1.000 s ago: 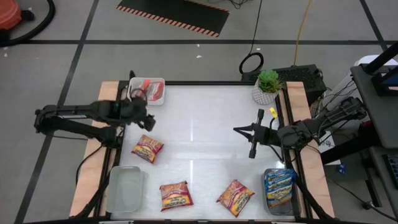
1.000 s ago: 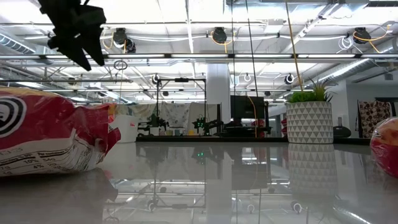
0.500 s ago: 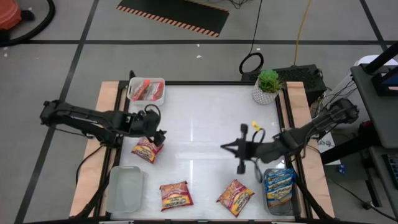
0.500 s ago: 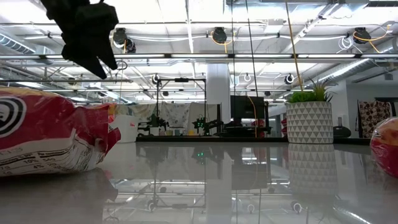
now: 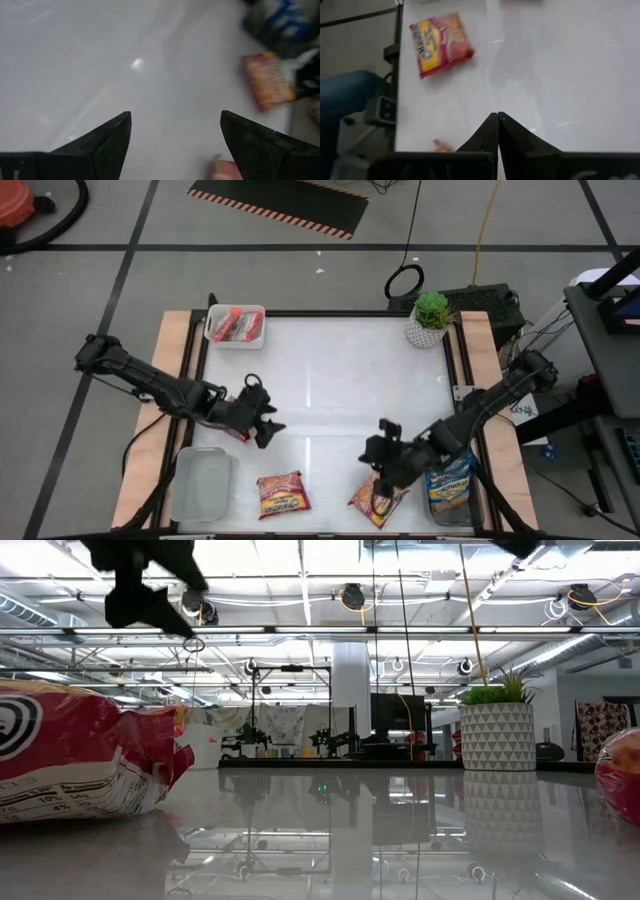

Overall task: Sort Maruchan noodles
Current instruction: Put the bottom right red noodle pack into the gray bin

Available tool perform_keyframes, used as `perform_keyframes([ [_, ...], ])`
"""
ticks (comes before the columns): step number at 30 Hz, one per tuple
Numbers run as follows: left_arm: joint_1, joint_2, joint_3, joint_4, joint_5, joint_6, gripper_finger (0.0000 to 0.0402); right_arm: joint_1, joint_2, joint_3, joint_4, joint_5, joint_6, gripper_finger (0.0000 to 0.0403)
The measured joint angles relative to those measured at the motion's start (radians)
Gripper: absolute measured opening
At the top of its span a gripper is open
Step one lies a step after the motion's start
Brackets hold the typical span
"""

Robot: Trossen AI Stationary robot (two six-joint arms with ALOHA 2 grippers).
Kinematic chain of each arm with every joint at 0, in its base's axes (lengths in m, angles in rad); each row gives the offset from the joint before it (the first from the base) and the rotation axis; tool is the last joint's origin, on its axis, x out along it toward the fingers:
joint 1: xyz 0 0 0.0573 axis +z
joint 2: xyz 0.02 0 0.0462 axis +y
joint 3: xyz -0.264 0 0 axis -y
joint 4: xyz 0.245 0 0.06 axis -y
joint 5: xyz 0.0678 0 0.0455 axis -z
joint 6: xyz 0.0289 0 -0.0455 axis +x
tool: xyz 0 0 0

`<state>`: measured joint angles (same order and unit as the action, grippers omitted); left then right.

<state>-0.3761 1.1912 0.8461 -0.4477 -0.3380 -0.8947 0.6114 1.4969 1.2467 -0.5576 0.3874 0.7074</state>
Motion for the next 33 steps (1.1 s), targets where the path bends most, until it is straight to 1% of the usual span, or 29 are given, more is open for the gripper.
perform_keyframes([
  [5,-0.081,0.0,0.0,0.079,-0.01,-0.005,0.031,0.072,0.021,0.002,0.009,0.006,0.139,0.0],
  [11,-0.183,0.013,0.0,0.084,-0.065,-0.059,0.031,0.154,0.039,0.002,0.002,0.059,0.282,0.0],
  [14,-0.226,0.015,0.0,0.085,-0.072,-0.084,0.031,0.171,0.058,0.003,0.008,0.082,0.34,0.0],
  [17,-0.252,0.028,0.0,0.084,-0.08,-0.112,0.031,0.175,0.087,0.002,0.005,0.083,0.391,0.0],
  [19,-0.269,0.027,0.0,0.085,-0.094,-0.123,0.031,0.173,0.115,0.011,0.004,0.067,0.416,0.0],
  [23,-0.296,0.027,0.0,0.084,-0.107,-0.14,0.031,0.166,0.187,0.053,-0.015,-0.018,0.439,0.0],
  [27,-0.332,0.027,0.0,0.084,-0.135,-0.162,0.031,0.161,0.251,0.107,-0.083,-0.079,0.475,0.0],
  [30,-0.364,0.041,0.0,0.087,-0.149,-0.186,0.031,0.161,0.279,0.132,-0.145,-0.108,0.53,0.0],
  [33,-0.397,0.061,0.0,0.086,-0.159,-0.214,0.031,0.158,0.294,0.134,-0.158,-0.145,0.591,0.0],
])
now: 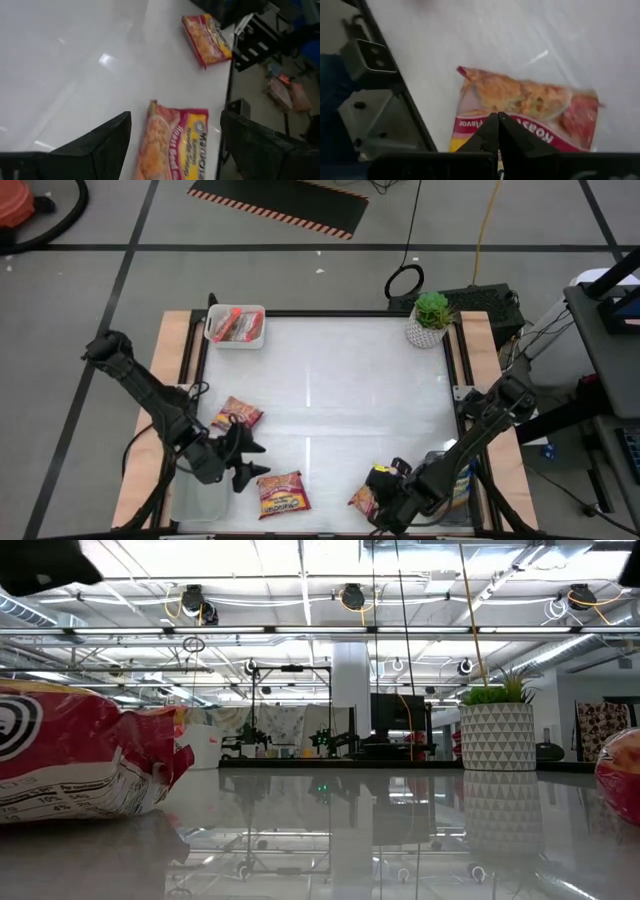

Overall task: Sort Maruchan noodles
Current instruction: Put the bottom right red noodle pack into the gray bin

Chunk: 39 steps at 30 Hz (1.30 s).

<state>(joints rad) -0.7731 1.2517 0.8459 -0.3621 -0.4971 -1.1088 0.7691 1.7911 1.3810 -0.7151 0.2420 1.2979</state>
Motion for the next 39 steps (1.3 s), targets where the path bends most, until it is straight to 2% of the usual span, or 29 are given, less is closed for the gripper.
perform_keyframes([
  [7,-0.03,0.04,0.0,0.002,-0.001,-0.073,0.031,-0.022,0.06,0.0,-0.06,-0.107,0.167,0.0],
  [15,-0.058,0.065,0.0,0.036,-0.003,-0.107,0.031,-0.06,0.115,0.004,-0.028,-0.137,0.178,0.0],
  [17,-0.069,0.073,0.0,0.051,-0.003,-0.108,0.031,-0.066,0.119,0.003,-0.001,-0.113,0.157,0.0],
  [26,-0.082,0.117,0.0,0.084,-0.001,-0.118,0.031,-0.093,0.129,-0.002,0.172,0.144,-0.112,0.0],
  [34,-0.132,0.138,0.0,0.084,0.001,-0.16,0.031,-0.087,0.114,-0.002,0.181,0.15,-0.205,0.0],
  [39,-0.162,0.137,0.0,0.087,-0.019,-0.177,0.031,-0.083,0.087,-0.002,0.118,0.155,-0.313,0.0],
])
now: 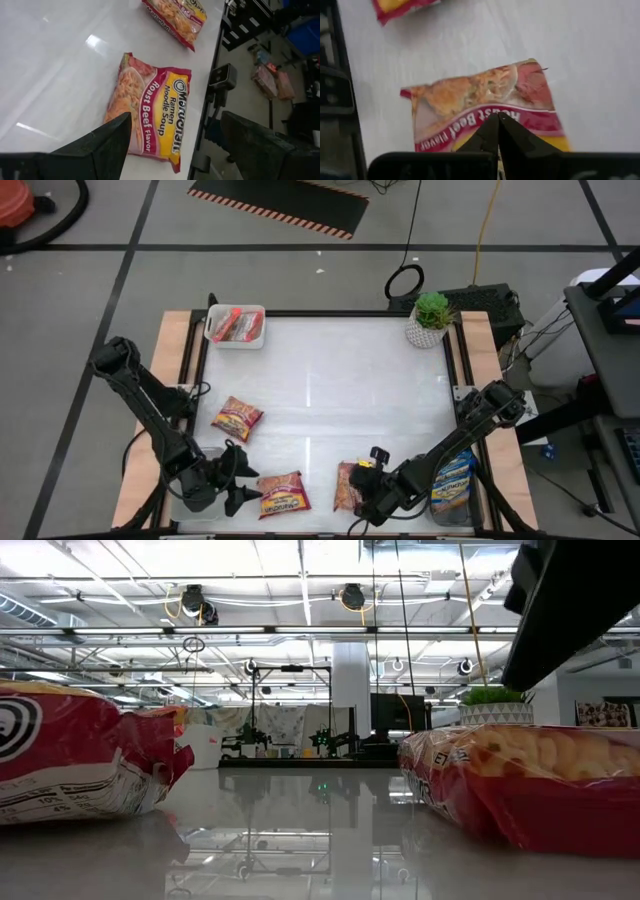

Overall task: Sort Maruchan noodles
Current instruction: Put the bottom right red noodle pack into the gray bin

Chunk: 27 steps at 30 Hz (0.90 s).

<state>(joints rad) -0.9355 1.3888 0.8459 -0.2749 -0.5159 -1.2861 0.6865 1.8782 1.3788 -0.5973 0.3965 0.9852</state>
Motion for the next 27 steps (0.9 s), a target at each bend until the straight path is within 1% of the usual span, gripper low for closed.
perform_keyframes([
  [2,-0.007,0.0,0.0,-0.001,-0.01,0.0,0.031,0.0,-0.01,0.0,-0.016,-0.003,-0.067,0.0004],
  [4,-0.008,0.0,0.0,-0.005,-0.019,0.001,0.031,0.0,-0.014,0.0,-0.019,-0.008,-0.087,0.0012],
  [8,0.001,0.0,0.0,-0.008,-0.036,0.005,0.031,0.002,-0.014,0.0,-0.019,-0.063,-0.135,0.0025],
  [10,0.012,0.0,0.0,-0.009,-0.035,0.018,0.031,0.0,-0.014,0.0,-0.025,-0.084,-0.174,0.0027],
  [13,0.033,0.0,0.0,-0.009,-0.033,0.034,0.031,-0.005,-0.014,0.0,-0.03,-0.083,-0.232,0.0025],
  [17,0.069,0.0,0.0,-0.01,0.002,0.059,0.031,-0.018,-0.014,0.0,-0.03,-0.084,-0.294,0.0018],
  [19,0.084,0.0,0.0,-0.009,0.024,0.074,0.031,-0.028,-0.014,0.0,-0.031,-0.084,-0.294,0.0016],
  [21,0.098,0.0,0.0,-0.011,0.044,0.086,0.031,-0.045,-0.015,0.0,-0.042,-0.086,-0.259,0.0018],
  [24,0.123,0.0,0.0,-0.012,0.079,0.109,0.031,-0.07,-0.015,0.0,-0.074,-0.116,-0.23,0.0035],
  [27,0.149,0.0,0.0,-0.012,0.102,0.137,0.031,-0.075,-0.015,0.0,-0.1,-0.114,-0.264,0.0069],
])
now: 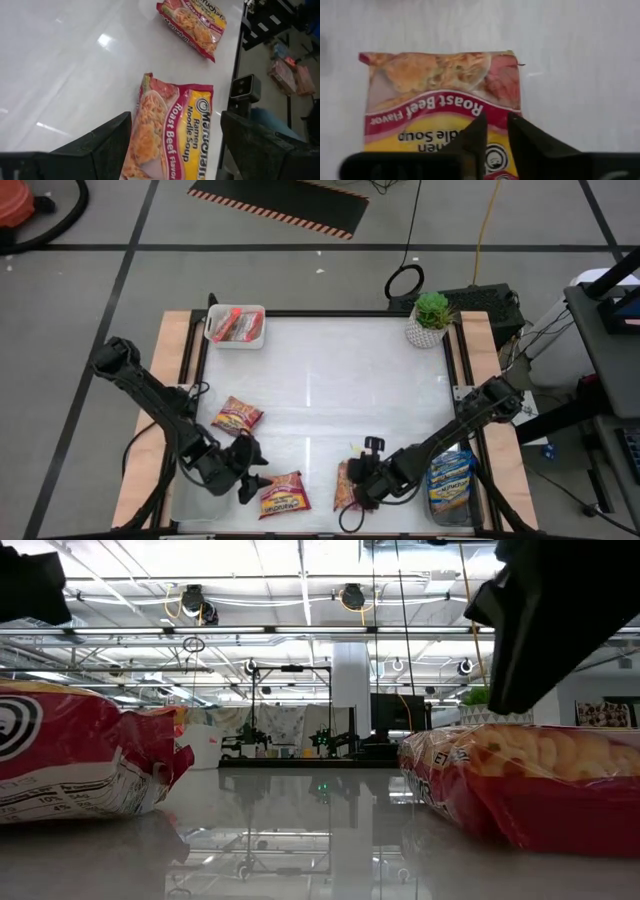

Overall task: Sort Maruchan noodles
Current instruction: Put the bottom right red noodle pack into the gray bin

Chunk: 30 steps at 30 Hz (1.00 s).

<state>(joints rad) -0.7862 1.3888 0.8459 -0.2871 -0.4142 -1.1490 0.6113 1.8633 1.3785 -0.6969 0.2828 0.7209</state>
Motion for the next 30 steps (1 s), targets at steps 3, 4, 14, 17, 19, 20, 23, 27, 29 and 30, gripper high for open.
perform_keyframes([
  [3,0.023,0.0,0.0,-0.001,0.022,0.028,0.031,0.001,0.0,0.0,-0.019,0.069,-0.032,0.0112],
  [4,0.029,0.0,0.0,-0.001,0.026,0.036,0.031,0.004,0.0,0.0,-0.033,0.094,-0.034,0.0128],
  [14,0.032,0.0,0.0,-0.002,0.054,0.064,0.031,0.055,0.0,0.0,-0.232,0.16,0.029,0.0223],
  [17,0.026,0.0,0.0,-0.002,0.058,0.057,0.031,0.077,0.0,0.0,-0.259,0.136,0.053,0.0226],
  [19,0.025,0.0,0.0,-0.002,0.059,0.054,0.031,0.09,0.0,0.0,-0.281,0.133,0.063,0.0226],
  [20,0.025,0.0,0.0,-0.002,0.058,0.051,0.031,0.095,0.0,0.0,-0.283,0.134,0.062,0.0226],
  [23,0.025,0.0,0.0,-0.002,0.058,0.05,0.031,0.104,-0.001,-0.004,-0.281,0.136,0.035,0.0226],
  [27,0.027,0.0,0.0,-0.002,0.058,0.05,0.031,0.104,-0.002,-0.058,-0.261,0.136,0.005,0.0226],
  [29,0.026,0.0,0.0,-0.001,0.058,0.048,0.031,0.097,-0.002,-0.107,-0.196,0.133,-0.017,0.0226],
  [30,0.026,0.0,0.0,-0.001,0.058,0.045,0.031,0.094,-0.002,-0.138,-0.144,0.129,-0.038,0.0226],
])
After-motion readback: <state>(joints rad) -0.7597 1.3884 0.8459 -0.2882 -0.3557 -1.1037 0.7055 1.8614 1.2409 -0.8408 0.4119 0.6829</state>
